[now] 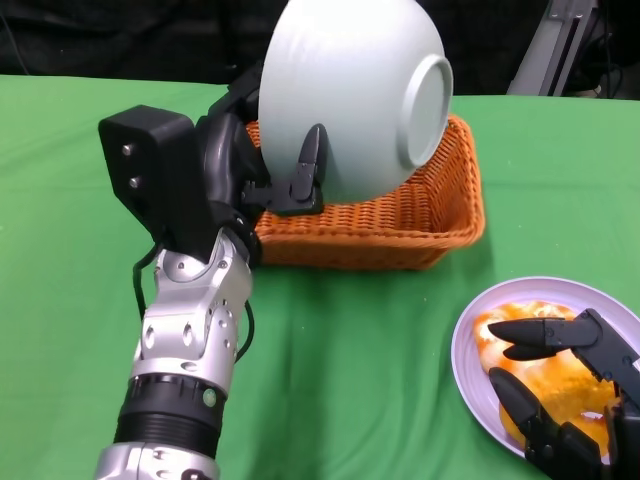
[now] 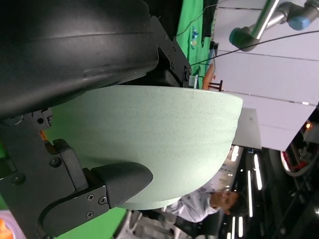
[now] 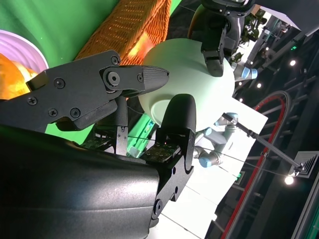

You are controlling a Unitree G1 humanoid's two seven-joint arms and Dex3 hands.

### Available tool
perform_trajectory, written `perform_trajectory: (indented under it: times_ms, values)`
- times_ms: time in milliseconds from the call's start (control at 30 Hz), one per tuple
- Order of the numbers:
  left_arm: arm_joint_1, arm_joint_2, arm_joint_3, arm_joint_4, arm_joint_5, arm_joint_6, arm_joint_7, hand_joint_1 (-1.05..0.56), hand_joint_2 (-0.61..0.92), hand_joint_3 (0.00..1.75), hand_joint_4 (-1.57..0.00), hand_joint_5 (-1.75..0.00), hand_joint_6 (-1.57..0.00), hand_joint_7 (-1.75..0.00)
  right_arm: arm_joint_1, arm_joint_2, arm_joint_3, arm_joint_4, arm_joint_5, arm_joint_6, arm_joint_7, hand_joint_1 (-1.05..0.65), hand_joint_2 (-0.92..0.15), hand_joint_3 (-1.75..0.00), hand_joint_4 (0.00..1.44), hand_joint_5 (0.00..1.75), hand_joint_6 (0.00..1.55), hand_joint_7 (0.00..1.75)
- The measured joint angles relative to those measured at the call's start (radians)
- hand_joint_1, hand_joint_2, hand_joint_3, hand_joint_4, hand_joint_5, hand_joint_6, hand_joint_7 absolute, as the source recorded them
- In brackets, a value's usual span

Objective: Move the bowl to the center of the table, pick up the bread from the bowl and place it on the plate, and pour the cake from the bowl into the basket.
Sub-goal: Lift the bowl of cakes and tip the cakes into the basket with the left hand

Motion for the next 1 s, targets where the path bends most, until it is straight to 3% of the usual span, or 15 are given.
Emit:
perform_trajectory:
  times_ms: [433,1000]
  values:
    - [-0.008,-0.040,0.095,-0.058,-0.185,0.208,0.029,-0.10,0.32,1.75,-1.04,-1.75,-0.85,-1.75,-0.002,0.000,-0.001,0.001,0.000,0.000,0.000,-0.29,-0.86,-0.34,0.52,1.31,0.52,0.96]
    - [-0.014,-0.047,0.191,-0.105,-0.387,0.368,0.213,-0.14,0.39,1.62,-1.04,-1.75,-0.79,-1.75,-0.004,-0.001,-0.001,0.004,0.001,-0.002,0.000,-0.29,-0.86,-0.32,0.52,1.31,0.52,0.96]
